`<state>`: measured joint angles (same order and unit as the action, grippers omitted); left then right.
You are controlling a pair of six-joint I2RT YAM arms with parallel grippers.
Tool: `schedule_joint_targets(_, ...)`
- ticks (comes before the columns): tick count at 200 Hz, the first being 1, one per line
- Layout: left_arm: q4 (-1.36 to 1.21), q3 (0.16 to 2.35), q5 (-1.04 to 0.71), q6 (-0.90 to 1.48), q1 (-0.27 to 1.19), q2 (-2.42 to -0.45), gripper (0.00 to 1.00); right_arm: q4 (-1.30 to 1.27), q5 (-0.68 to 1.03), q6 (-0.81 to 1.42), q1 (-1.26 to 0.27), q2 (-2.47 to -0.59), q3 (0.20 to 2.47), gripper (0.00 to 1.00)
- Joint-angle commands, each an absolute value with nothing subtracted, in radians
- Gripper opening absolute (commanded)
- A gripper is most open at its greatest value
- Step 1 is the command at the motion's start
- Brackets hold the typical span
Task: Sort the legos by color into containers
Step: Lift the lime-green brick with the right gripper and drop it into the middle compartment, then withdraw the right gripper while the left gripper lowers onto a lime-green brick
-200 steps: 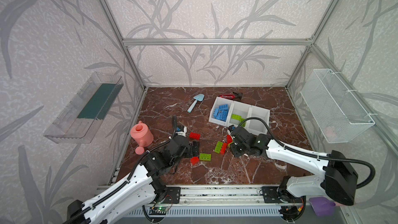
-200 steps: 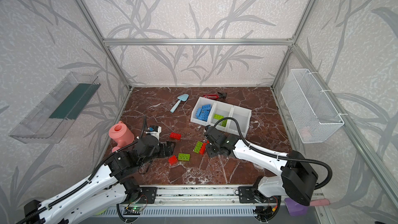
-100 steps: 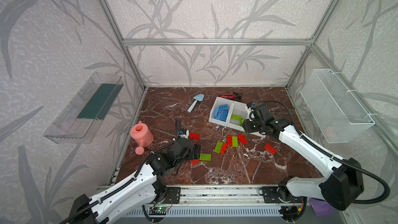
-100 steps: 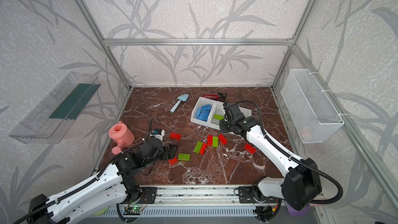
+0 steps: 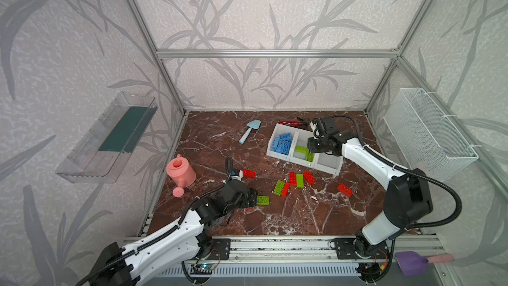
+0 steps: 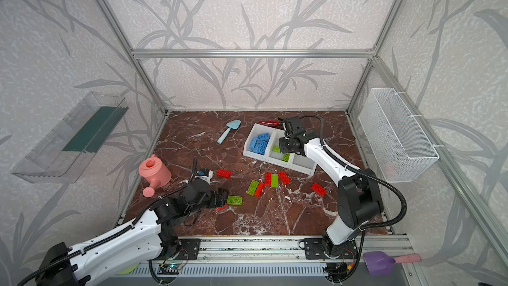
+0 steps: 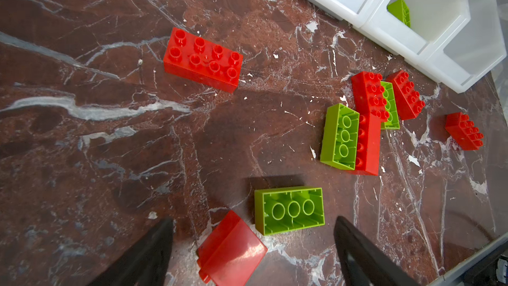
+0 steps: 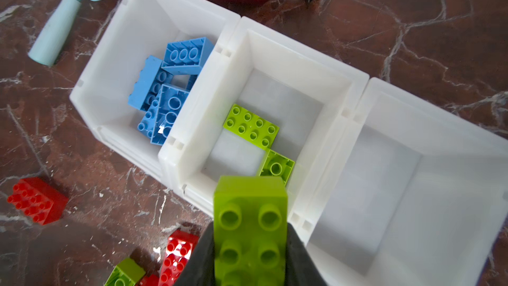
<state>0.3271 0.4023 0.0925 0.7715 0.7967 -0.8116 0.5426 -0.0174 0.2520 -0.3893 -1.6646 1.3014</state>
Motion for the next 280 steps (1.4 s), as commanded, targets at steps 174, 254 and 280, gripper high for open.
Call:
schedule_joint_targets(174, 0.469, 0.632, 0.086, 0.747, 0.861, -1.042, 0.9, 0.394, 0.124, 0.289, -0.361, -1.505, 1.194, 0.71)
schedule_joint_targets(254, 0.474, 0.769, 0.154, 0.761, 0.917, -1.311, 0.92, 0.258, 0.107, 0.413, -0.432, -1.022, 0.719, 0.72)
schedule_joint_targets(280, 0.463, 0.784, 0.15, 0.764, 0.917, -1.362, 0.95, 0.277, 0.105, 0.415, -0.432, -0.921, 0.638, 0.73)
